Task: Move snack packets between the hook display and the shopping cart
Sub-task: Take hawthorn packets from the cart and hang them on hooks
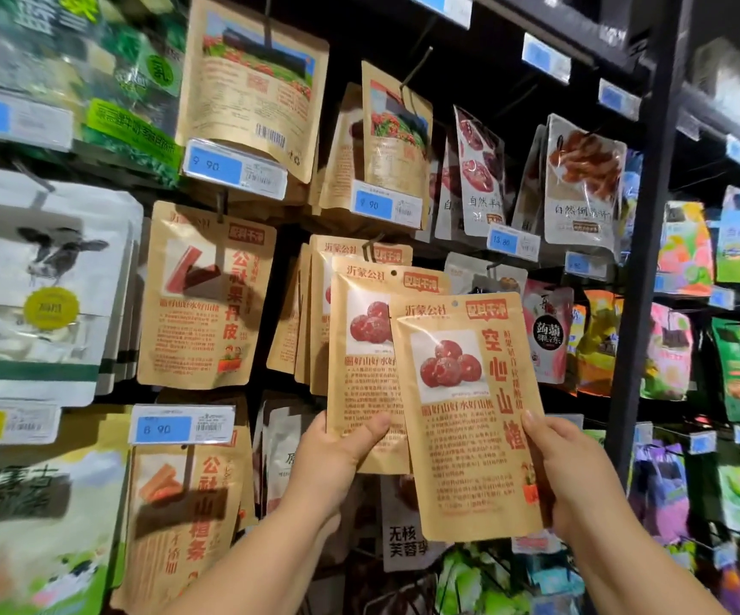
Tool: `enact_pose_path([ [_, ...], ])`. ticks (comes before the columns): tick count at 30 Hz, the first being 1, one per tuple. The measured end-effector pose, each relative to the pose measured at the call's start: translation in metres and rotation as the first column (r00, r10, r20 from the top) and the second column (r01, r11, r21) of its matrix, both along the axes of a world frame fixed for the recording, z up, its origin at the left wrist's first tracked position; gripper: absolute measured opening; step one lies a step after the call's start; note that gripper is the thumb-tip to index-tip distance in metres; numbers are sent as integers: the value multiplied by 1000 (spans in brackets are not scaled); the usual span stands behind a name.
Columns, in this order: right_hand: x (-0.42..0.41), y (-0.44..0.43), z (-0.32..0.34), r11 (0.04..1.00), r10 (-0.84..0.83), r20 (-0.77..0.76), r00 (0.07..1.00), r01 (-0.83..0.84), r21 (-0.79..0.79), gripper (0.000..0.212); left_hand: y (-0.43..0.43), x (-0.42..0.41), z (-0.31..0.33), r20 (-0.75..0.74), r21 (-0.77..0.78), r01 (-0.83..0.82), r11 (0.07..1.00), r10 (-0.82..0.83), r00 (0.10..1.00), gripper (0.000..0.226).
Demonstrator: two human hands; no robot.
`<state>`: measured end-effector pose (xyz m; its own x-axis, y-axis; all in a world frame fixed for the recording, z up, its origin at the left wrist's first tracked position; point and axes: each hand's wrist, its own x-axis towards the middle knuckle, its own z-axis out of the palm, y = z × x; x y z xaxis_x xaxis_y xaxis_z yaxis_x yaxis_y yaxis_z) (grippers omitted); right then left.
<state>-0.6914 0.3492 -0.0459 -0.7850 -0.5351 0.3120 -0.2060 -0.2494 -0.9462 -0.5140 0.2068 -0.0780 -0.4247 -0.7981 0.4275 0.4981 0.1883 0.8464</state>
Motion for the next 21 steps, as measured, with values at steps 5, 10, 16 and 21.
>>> enact_pose_path([
  [5, 3, -3, 12, 1000, 5, -27, 1000, -5, -3, 25, -19, 1, 17, -4, -4, -29, 1000, 29, 1000, 52],
  [10, 8, -9, 25, 1000, 11, -45, 999, -11, -3, 26, -30, -2, 30, -11, -26, -47, 999, 47, 999, 40],
  [16, 16, -20, 39, 1000, 0, -18, 1000, -1, -21, 25, -45, -8, 40, -1, -42, -86, 995, 86, 996, 46],
  [21, 18, -27, 44, 1000, -17, -32, 999, 17, -20, 24, -53, -8, 45, 4, -66, -93, 994, 93, 996, 46],
])
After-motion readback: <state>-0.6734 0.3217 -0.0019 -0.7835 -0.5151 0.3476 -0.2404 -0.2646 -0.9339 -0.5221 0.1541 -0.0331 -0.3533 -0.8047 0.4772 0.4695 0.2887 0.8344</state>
